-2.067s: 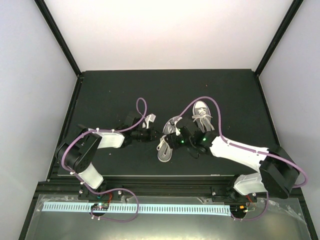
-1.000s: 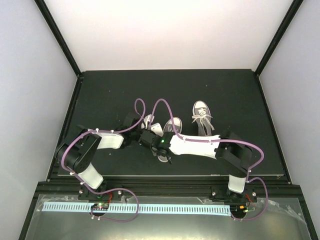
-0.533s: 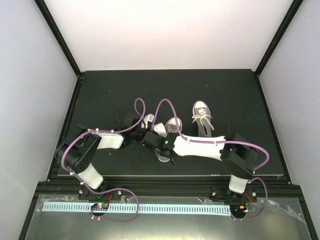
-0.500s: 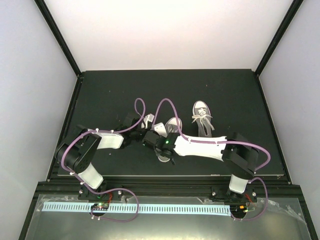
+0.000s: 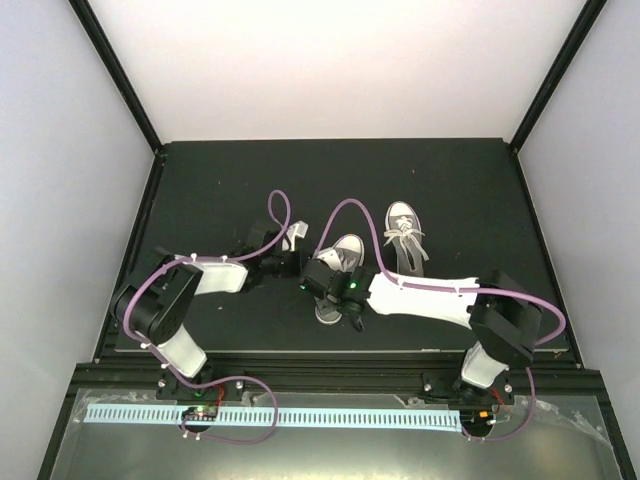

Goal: Tie the shoes
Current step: Tie the shoelace on the shoe.

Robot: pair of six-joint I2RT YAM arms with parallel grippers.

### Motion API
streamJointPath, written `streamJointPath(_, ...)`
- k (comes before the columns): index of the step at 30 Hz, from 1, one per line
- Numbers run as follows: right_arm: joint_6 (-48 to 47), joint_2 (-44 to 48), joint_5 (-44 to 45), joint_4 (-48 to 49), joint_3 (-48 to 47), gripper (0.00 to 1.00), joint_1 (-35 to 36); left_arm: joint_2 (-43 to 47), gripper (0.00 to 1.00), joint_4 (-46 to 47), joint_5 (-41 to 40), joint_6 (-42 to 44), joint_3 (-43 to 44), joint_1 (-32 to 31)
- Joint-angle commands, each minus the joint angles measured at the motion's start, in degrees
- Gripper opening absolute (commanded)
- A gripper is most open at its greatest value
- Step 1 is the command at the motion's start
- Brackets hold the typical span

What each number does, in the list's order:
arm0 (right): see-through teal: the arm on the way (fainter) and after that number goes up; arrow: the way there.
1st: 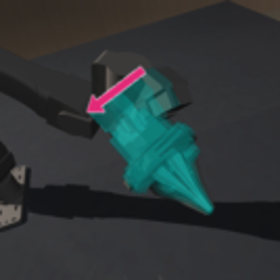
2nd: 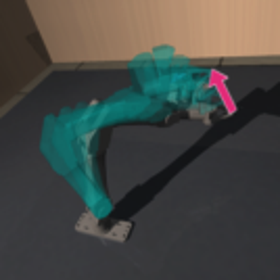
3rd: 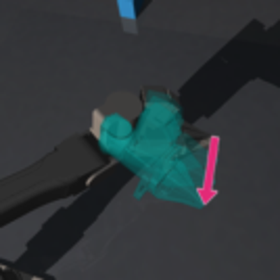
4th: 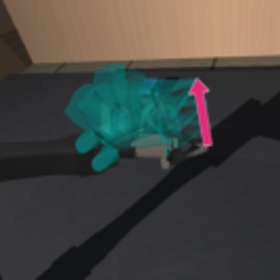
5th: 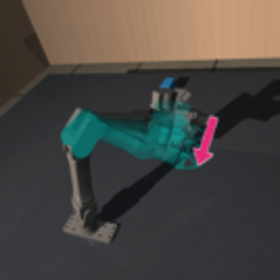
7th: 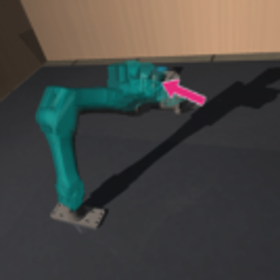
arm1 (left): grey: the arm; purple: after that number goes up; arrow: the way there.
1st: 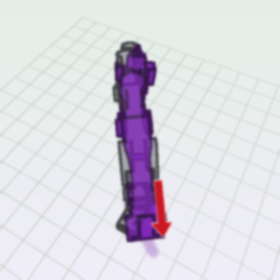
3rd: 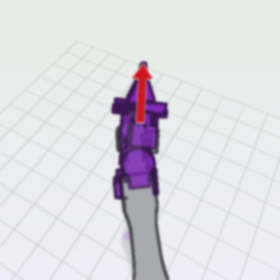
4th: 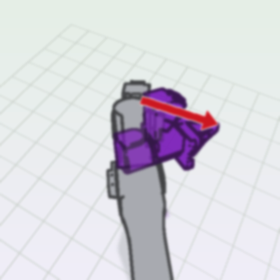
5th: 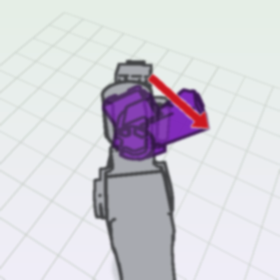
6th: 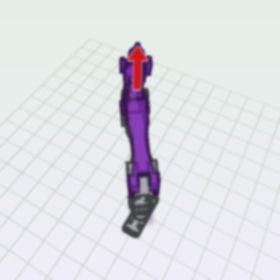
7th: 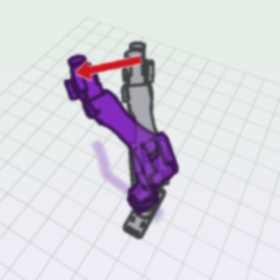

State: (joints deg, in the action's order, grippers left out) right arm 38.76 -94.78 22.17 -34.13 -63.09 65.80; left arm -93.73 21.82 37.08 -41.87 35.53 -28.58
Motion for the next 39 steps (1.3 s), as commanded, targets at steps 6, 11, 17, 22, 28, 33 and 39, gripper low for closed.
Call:
streamJointPath(6,0.5,8.0,-8.0,4.7,5.8,0.02,-1.1,-2.8,0.02,-2.1,-1.5,3.6,4.6,1.8)
streamJointPath(11,0.7,10.5,-11.8,6.2,9.5,0.02,-2.0,-3.7,0.01,-2.5,-1.7,4.3,5.7,2.2)
streamJointPath(17,1.0,12.3,-15.2,8.4,14.2,0.02,-2.7,-4.5,0.01,-2.9,-1.8,4.9,6.5,2.3)
streamJointPath(22,1.7,13.8,-16.8,9.3,16.6,0.02,-2.8,-4.9,0.01,-3.0,-2.0,5.0,6.9,2.4)
streamJointPath(28,2.3,16.6,-18.8,10.5,17.3,0.02,-4.1,-4.7,0.01,-2.3,-0.8,6.0,6.9,2.4)
streamJointPath(33,1.6,17.5,-20.8,10.1,16.1,0.02,-5.5,-4.1,0.01,-1.3,1.4,7.6,5.9,2.2)
streamJointPath(39,-1.7,16.7,-24.1,6.6,14.5,0.02,-8.1,-3.7,0.02,0.5,2.6,7.6,3.3,1.6)
